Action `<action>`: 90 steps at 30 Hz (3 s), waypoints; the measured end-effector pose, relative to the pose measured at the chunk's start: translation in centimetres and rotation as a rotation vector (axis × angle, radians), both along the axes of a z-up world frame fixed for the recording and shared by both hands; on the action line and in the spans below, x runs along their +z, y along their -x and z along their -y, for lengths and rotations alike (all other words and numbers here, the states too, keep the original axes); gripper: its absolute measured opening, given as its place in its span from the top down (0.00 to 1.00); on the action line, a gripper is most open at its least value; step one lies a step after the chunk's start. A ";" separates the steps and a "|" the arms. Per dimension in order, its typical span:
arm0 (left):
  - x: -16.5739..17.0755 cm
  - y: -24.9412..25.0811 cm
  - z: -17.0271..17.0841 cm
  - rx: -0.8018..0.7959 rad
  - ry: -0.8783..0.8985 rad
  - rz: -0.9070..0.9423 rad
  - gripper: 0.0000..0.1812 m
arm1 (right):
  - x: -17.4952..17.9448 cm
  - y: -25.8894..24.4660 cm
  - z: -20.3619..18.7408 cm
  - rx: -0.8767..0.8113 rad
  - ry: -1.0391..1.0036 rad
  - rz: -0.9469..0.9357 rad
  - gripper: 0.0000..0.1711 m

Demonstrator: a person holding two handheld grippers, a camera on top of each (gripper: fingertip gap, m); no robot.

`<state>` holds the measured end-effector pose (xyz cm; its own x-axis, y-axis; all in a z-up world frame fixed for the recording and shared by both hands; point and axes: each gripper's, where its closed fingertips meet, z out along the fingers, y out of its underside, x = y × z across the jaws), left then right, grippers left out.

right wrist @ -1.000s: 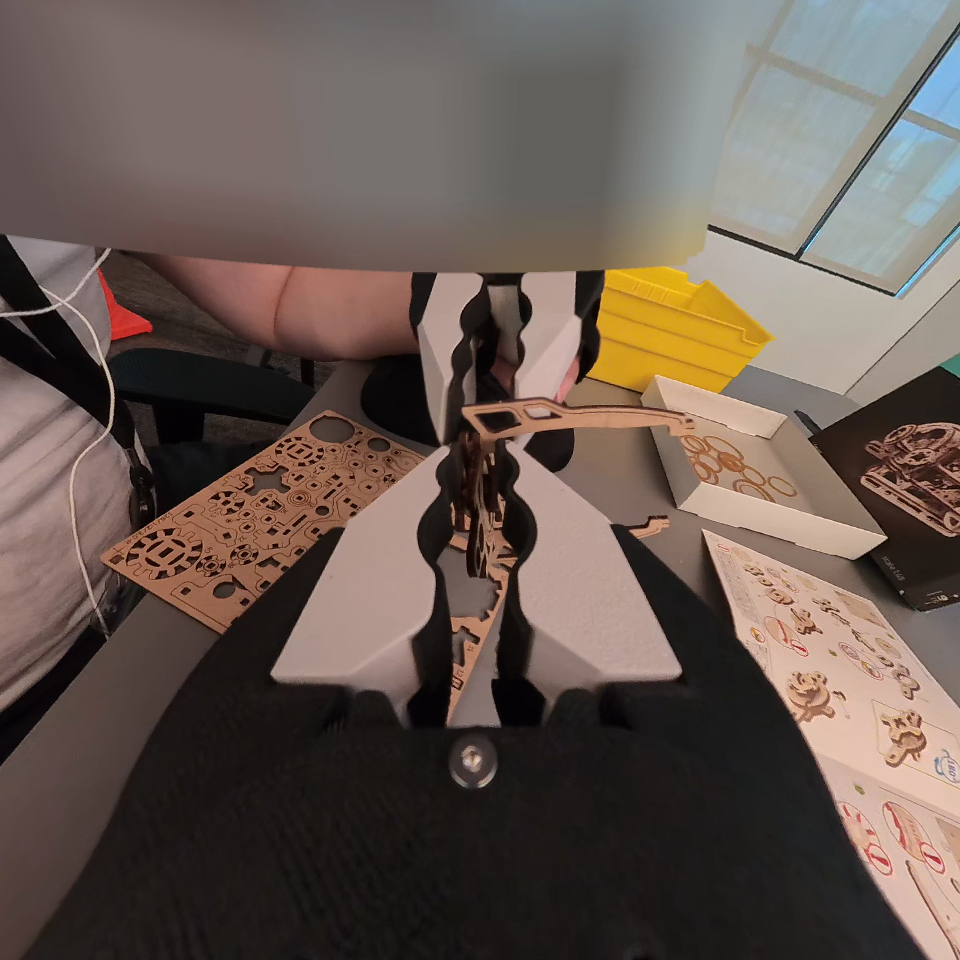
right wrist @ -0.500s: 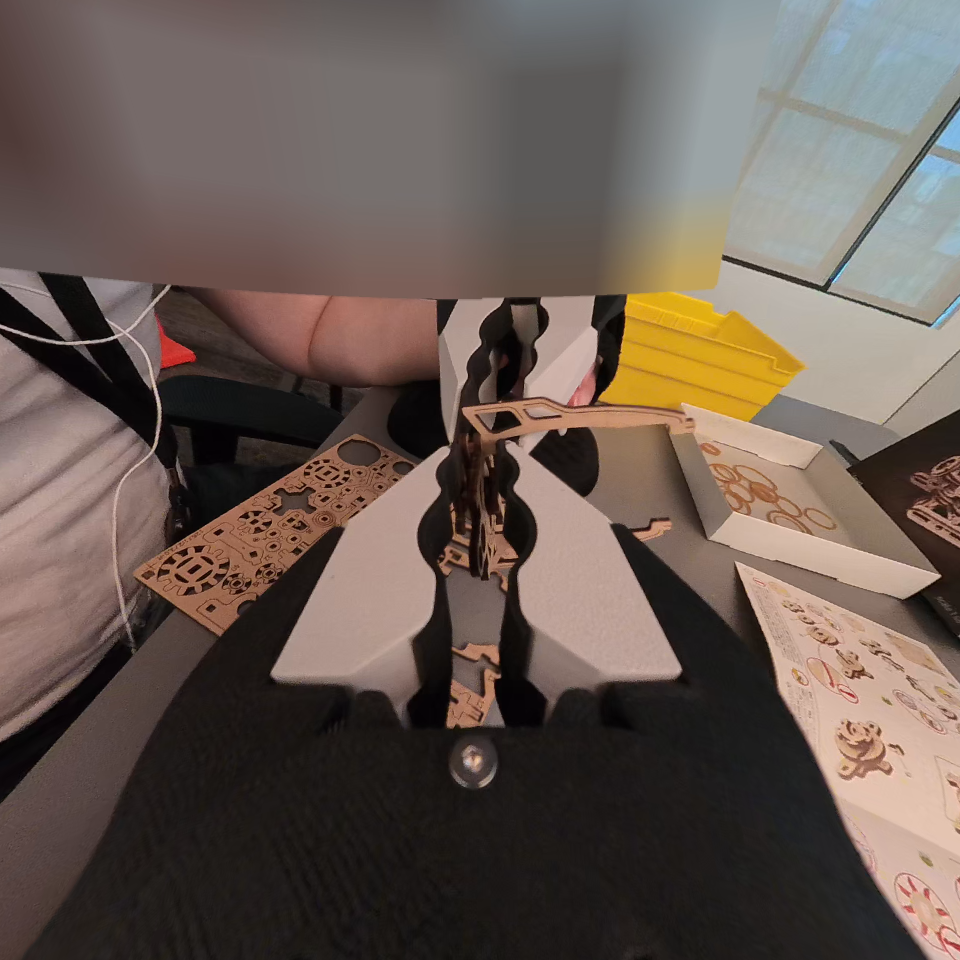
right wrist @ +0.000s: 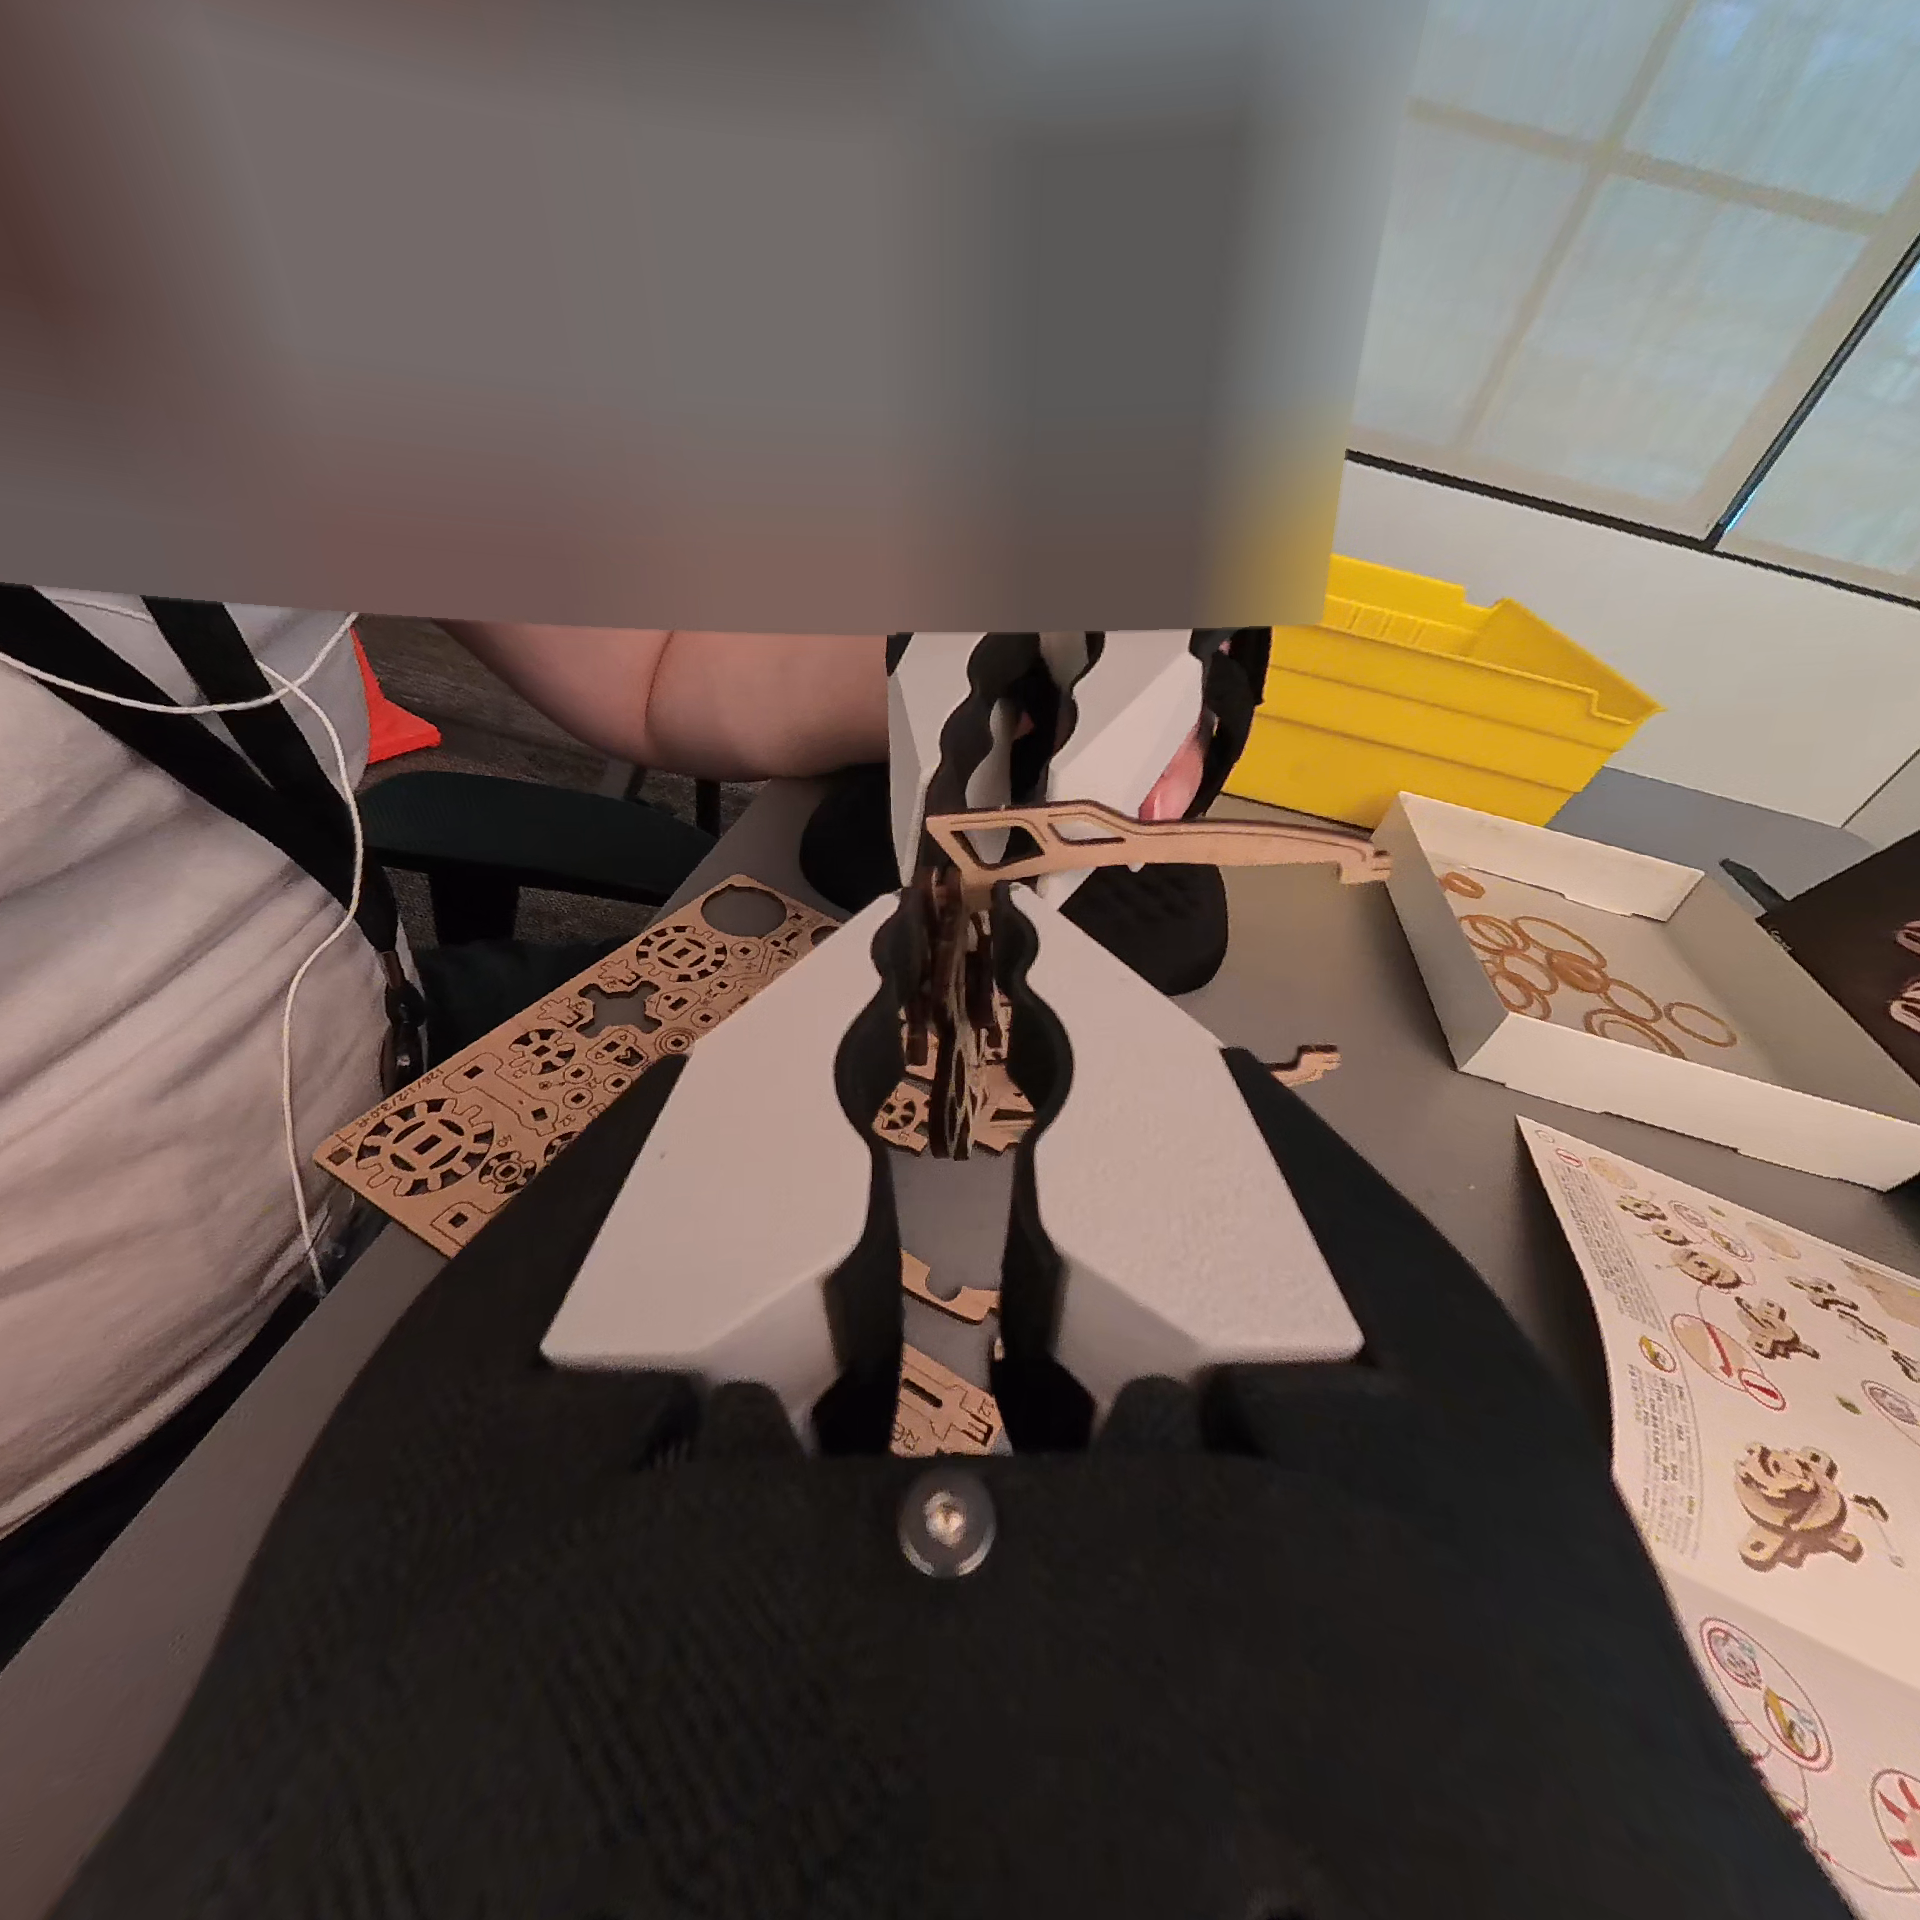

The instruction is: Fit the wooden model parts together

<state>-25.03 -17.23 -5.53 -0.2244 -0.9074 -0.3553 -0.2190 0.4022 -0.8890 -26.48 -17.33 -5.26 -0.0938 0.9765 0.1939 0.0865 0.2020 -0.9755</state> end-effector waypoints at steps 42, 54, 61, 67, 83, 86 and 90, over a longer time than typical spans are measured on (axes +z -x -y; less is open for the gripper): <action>-0.2 -0.5 -0.7 0.063 -0.047 0.002 0.90 | 0.2 -0.4 -0.7 0.019 0.155 -0.022 0.93; -0.6 -1.0 -1.8 0.147 -0.098 -0.014 0.91 | 0.5 -0.4 -1.7 -0.045 0.140 -0.049 0.93; -0.6 -1.3 -2.0 0.179 -0.163 -0.013 0.91 | 0.6 -0.5 -1.8 -0.105 0.068 -0.026 0.93; -0.8 -1.3 -1.9 0.177 -0.165 -0.020 0.91 | 0.3 -0.6 -1.8 -0.095 0.056 -0.028 0.93; 0.1 -1.5 -1.1 0.134 -0.057 0.045 0.86 | 0.6 -0.7 -1.6 -0.163 -0.242 -0.045 0.93; -0.1 -1.5 -0.9 0.130 -0.060 0.029 0.82 | 0.5 -0.6 -1.4 -0.163 -0.271 -0.042 0.93; 0.2 -1.5 -0.8 0.118 -0.037 0.040 0.85 | 0.5 -0.6 -1.2 -0.158 -0.294 -0.044 0.93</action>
